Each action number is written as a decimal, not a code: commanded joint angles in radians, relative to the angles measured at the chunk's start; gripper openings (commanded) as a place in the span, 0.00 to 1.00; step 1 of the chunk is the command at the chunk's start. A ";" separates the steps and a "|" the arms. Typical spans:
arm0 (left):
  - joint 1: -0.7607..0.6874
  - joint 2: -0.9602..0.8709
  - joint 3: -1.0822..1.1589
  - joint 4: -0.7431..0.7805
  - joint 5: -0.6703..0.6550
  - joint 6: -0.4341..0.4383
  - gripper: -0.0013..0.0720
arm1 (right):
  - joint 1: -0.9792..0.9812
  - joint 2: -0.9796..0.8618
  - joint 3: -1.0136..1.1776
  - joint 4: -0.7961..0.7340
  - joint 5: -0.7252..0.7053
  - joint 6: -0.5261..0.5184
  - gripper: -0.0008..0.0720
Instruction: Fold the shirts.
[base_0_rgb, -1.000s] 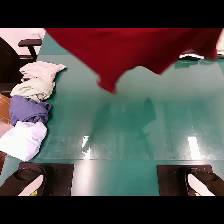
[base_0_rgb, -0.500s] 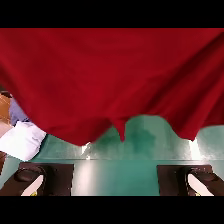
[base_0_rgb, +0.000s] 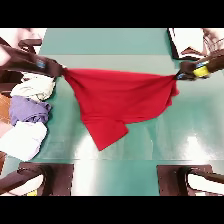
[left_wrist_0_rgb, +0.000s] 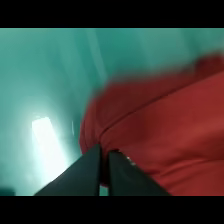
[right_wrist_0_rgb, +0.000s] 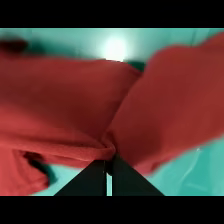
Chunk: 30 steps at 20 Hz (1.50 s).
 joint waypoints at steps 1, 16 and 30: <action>0.000 -0.185 -0.046 -0.003 0.228 -0.049 0.06 | 0.002 -0.162 -0.011 0.083 -0.145 -0.038 0.03; 0.028 -0.170 0.003 0.030 0.085 -0.074 0.75 | -0.132 -0.262 0.283 0.137 0.014 -0.114 0.53; 0.116 0.013 -0.620 -0.362 0.050 -0.035 0.75 | -0.172 0.194 -0.375 0.142 -0.121 -0.153 0.53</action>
